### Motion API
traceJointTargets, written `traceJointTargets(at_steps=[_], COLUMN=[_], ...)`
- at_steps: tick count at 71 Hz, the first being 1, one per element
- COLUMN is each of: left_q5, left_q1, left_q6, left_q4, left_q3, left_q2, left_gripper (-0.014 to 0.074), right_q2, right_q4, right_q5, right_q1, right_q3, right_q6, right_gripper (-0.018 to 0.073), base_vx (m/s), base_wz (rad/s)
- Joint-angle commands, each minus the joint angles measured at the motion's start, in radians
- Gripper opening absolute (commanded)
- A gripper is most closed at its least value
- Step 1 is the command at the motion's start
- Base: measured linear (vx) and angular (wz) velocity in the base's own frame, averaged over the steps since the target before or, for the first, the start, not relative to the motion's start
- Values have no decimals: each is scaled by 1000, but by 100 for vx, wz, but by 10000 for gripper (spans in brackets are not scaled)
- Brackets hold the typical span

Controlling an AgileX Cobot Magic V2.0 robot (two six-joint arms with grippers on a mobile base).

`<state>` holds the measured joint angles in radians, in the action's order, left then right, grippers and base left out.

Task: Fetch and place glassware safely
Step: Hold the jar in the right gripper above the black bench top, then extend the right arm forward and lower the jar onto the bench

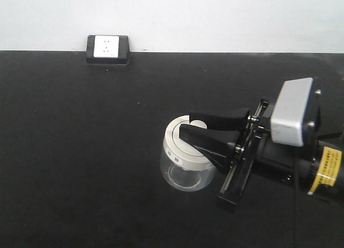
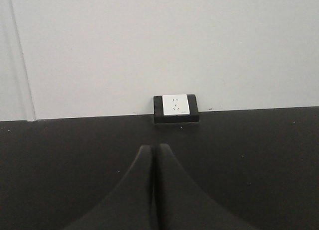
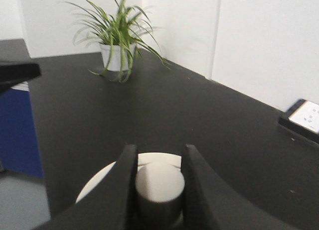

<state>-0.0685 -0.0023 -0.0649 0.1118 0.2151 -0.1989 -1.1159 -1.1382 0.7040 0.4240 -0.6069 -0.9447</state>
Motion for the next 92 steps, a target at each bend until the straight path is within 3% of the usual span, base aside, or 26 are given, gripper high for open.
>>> traceJointTargets(at_steps=[1,32,51,63,92], left_q5=[69,69,69,69,69], left_q1=[-2,-2,-2,-2,-2], left_q6=[-8,-8,-8,-8,-8], left_q4=[-9,-9,-9,-9,-9], left_q3=[26,26,26,26,26], left_q2=[-11,-11,-11,-11,-11], left_gripper=[-7,-7,-7,-7,-7], right_q2=[-22,-368,-591,-690,-877], right_q4=[57,13,-22,-103,-90], right_q5=[23,89,389,410,492], right_q1=[-1,-4,-145,-193,-199], right_q3=[-61,-301,-416,-482,-544], right_q6=[40,151,156,207,359], right_gripper=[-1,-1,-1,-1,-1], base_vx=[0,0,0,0,0], base_wz=[0,0,0,0,0])
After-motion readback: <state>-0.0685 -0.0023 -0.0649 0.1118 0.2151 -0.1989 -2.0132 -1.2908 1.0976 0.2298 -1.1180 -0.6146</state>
